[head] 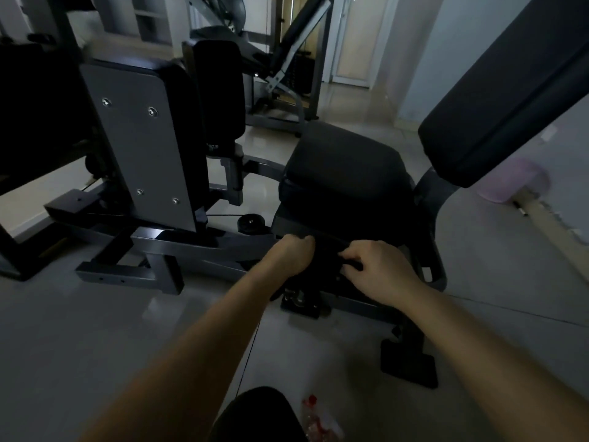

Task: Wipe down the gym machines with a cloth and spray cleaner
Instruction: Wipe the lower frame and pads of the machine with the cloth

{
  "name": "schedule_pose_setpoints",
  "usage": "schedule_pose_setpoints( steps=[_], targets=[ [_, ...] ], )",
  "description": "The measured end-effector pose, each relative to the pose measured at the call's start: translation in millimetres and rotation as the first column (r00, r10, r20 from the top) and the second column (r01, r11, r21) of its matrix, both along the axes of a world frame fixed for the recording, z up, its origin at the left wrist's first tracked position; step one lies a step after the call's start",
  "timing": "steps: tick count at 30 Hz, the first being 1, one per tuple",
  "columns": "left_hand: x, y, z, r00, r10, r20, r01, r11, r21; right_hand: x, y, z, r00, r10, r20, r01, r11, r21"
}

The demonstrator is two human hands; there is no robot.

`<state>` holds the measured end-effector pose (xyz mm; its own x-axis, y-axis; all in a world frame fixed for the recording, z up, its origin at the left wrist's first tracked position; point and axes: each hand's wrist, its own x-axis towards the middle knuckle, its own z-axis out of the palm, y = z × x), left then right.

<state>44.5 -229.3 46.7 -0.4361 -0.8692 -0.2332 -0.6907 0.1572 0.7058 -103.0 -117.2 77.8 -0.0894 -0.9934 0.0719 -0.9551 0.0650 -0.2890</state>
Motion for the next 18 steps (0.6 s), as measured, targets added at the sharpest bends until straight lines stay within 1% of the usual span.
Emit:
schedule_pose_setpoints(
  steps=[1,2,3,4,5,6,7,8,9,10,12,14,15,16,17,18],
  targets=[
    [0.9,0.6,2.8,1.0,-0.017,0.009,0.017,1.0,0.011,0.2,0.2,0.5,1.0,0.004,0.0,-0.004,1.0,-0.003],
    [1.9,4.1,1.1,0.999,-0.021,-0.033,0.02,0.999,-0.039,-0.1,0.3,1.1,1.0,0.007,0.003,-0.007,1.0,-0.003],
    [4.9,9.1,-6.1,0.994,-0.019,-0.11,0.003,0.99,-0.142,-0.8,-0.5,1.9,1.0,0.011,0.005,-0.011,1.0,-0.001],
    [10.2,17.2,-16.9,0.979,-0.042,-0.201,-0.018,0.957,-0.289,-1.1,-1.8,2.7,1.0,0.016,0.004,-0.016,1.0,0.004],
    [15.4,25.5,-29.3,0.954,-0.096,-0.283,-0.034,0.906,-0.422,-1.7,-3.0,3.7,1.0,0.023,-0.002,-0.023,1.0,0.012],
    [19.6,31.3,-42.3,0.935,-0.175,-0.31,-0.011,0.855,-0.518,-2.7,-3.4,4.3,0.999,0.032,-0.01,-0.032,0.999,0.02],
    [22.2,34.2,-53.3,0.921,-0.257,-0.293,0.031,0.798,-0.602,-3.1,-3.5,4.1,0.999,0.042,-0.018,-0.041,0.999,0.024],
    [23.3,31.7,-62.5,0.923,-0.301,-0.238,0.073,0.748,-0.66,-2.8,-3.6,3.3,0.998,0.049,-0.026,-0.048,0.999,0.025],
    [21.2,27.7,-69.3,0.929,-0.315,-0.192,0.098,0.711,-0.696,-4.6,-3.0,2.5,0.998,0.056,-0.029,-0.056,0.998,0.019],
    [20.6,25.3,-69.5,0.936,-0.308,-0.171,0.099,0.696,-0.712,-4.6,-3.1,1.2,0.998,0.062,-0.03,-0.062,0.998,0.011],
    [18.6,25.0,-62.7,0.942,-0.256,-0.217,0.038,0.723,-0.69,-7.6,-3.4,-1.4,0.997,0.078,-0.012,-0.078,0.997,-0.01],
    [10.8,27.5,-49.3,0.95,-0.15,-0.274,-0.047,0.797,-0.602,-12.6,-4.4,-5.6,0.995,0.099,-0.003,-0.099,0.994,-0.04],
    [7.0,25.0,-39.9,0.963,-0.069,-0.26,-0.084,0.843,-0.532,-14.5,-5.2,-7.8,0.993,0.114,-0.004,-0.114,0.992,-0.054],
    [2.0,21.4,-26.4,0.987,0.016,-0.157,-0.086,0.889,-0.45,-15.6,-5.6,-10.0,0.992,0.127,-0.004,-0.127,0.99,-0.067],
    [-3.8,16.1,-11.6,0.998,0.055,0.025,-0.042,0.933,-0.357,-16.7,-6.1,-11.1,0.99,0.138,-0.009,-0.138,0.988,-0.075],
    [-8.3,12.2,4.8,0.981,0.031,0.193,0.011,0.978,-0.21,-17.8,-6.4,-11.5,0.989,0.149,-0.015,-0.15,0.986,-0.076]
  ],
)
